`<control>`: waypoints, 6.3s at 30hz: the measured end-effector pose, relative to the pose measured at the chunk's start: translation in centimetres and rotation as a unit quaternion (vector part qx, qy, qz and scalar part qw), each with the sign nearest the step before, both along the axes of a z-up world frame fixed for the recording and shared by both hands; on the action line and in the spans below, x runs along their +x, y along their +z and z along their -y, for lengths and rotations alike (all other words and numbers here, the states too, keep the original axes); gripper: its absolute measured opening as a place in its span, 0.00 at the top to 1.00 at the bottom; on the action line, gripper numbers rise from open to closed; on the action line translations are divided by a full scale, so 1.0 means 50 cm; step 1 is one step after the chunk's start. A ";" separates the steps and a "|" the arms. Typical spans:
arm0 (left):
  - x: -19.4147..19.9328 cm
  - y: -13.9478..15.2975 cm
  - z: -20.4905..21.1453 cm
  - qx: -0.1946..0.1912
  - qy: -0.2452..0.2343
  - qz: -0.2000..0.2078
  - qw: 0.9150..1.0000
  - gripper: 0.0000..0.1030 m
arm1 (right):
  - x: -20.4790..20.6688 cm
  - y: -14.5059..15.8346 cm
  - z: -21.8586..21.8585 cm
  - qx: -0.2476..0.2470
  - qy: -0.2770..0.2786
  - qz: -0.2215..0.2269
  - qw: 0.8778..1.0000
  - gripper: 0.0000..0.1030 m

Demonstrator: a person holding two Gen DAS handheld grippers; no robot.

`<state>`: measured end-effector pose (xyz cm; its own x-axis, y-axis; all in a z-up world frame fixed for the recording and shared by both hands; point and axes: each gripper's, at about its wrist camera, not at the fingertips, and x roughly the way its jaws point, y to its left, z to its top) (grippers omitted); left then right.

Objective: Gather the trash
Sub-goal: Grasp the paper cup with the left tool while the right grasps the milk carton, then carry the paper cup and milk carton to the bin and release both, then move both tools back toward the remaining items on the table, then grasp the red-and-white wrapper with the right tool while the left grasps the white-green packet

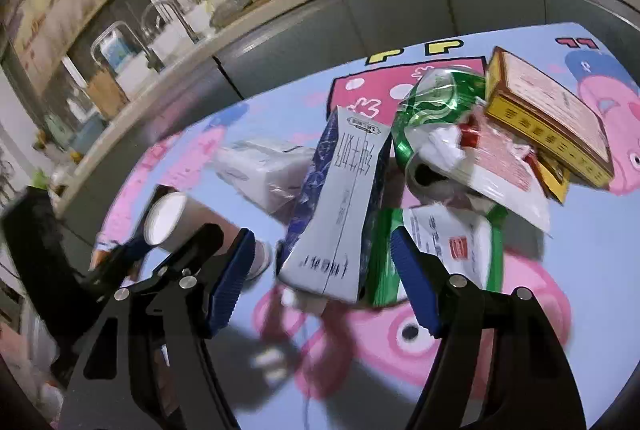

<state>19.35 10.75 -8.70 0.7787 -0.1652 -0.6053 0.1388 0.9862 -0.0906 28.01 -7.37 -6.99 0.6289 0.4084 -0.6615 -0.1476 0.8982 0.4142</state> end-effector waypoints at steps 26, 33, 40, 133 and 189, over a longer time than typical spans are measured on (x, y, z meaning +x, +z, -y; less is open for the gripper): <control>-0.167 0.053 0.218 -0.102 -0.224 -0.052 0.968 0.33 | -0.445 0.003 0.264 -0.122 -0.124 0.116 0.978 0.51; -0.180 0.028 0.428 -0.039 -0.284 -0.049 0.957 0.32 | -0.472 -0.054 0.395 -0.130 -0.223 0.081 0.963 0.50; -0.166 -0.025 0.496 0.016 -0.257 -0.051 0.965 0.23 | -0.464 -0.085 0.418 -0.104 -0.230 0.065 0.966 0.42; -0.225 0.083 0.301 0.040 -0.087 -0.015 0.995 0.13 | -0.472 0.056 0.290 0.022 -0.237 0.081 0.968 0.39; -0.227 -0.095 0.133 0.065 0.000 -0.111 0.992 0.03 | -0.120 -0.049 0.303 0.262 -0.141 -0.036 0.954 0.31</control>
